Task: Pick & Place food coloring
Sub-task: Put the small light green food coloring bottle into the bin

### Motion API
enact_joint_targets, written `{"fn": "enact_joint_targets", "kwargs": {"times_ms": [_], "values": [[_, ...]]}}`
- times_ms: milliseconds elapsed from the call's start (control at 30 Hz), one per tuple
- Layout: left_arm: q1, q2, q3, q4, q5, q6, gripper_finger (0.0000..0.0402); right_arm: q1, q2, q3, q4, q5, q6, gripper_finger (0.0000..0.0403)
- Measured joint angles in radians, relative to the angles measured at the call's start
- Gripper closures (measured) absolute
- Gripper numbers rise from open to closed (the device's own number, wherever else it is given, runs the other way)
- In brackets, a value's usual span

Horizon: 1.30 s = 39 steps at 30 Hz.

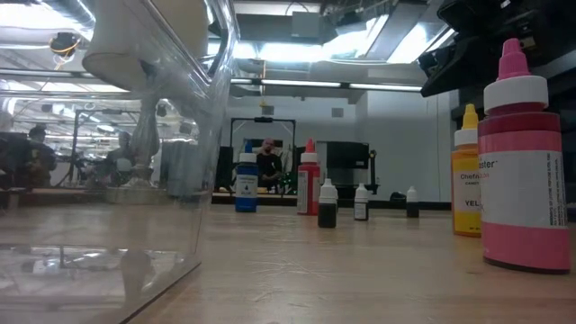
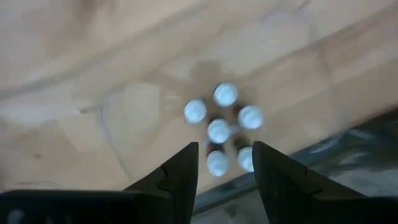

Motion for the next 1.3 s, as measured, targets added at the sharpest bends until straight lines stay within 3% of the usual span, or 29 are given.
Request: {"fn": "enact_joint_targets", "kwargs": {"times_ms": [333, 733, 1033, 1300], "values": [[0.178, -0.113, 0.0, 0.002, -0.045, 0.422, 0.0258, 0.0, 0.0, 0.0, 0.0, 0.0, -0.002, 0.0379], [0.488, -0.12, 0.0, 0.18, -0.037, 1.202, 0.0258, 0.0, 0.0, 0.0, 0.0, 0.0, 0.029, 0.0379], [0.659, -0.119, 0.0, 0.254, 0.098, 1.731, 0.0258, 0.0, 0.0, 0.0, 0.0, 0.0, 0.028, 0.0379], [0.737, -0.065, 0.0, 0.269, 0.147, 2.006, 0.0258, 0.0, 0.0, 0.0, -0.006, 0.0, 0.031, 0.0379]]}}
